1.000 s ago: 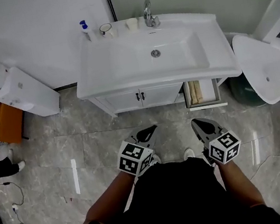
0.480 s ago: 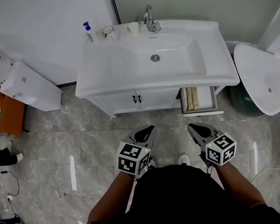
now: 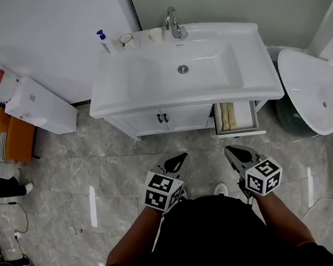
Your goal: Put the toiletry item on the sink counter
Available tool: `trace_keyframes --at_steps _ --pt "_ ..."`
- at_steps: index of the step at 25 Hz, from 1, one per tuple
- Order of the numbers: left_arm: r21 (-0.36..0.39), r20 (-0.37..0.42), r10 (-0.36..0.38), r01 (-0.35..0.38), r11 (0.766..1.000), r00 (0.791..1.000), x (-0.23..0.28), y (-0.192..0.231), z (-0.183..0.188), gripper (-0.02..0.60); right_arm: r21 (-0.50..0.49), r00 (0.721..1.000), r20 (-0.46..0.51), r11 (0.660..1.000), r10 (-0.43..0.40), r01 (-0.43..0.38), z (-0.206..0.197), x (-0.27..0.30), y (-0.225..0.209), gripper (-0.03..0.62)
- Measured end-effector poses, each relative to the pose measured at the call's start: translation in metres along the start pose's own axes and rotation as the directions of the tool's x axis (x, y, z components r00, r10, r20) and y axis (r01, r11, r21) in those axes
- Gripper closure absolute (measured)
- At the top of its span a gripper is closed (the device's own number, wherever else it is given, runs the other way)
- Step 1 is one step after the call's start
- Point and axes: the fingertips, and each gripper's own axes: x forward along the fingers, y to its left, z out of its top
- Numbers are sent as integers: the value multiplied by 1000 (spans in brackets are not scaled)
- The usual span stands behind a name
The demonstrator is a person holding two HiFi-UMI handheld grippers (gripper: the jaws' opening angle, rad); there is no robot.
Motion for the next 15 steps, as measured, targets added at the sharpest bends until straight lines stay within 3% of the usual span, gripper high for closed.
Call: trace_keyframes --at_steps 15 --pt "-34 13 -27 27 999 1000 2 -7 2 581 -2 1000 2 1000 -2 2 -1 -3 0 592"
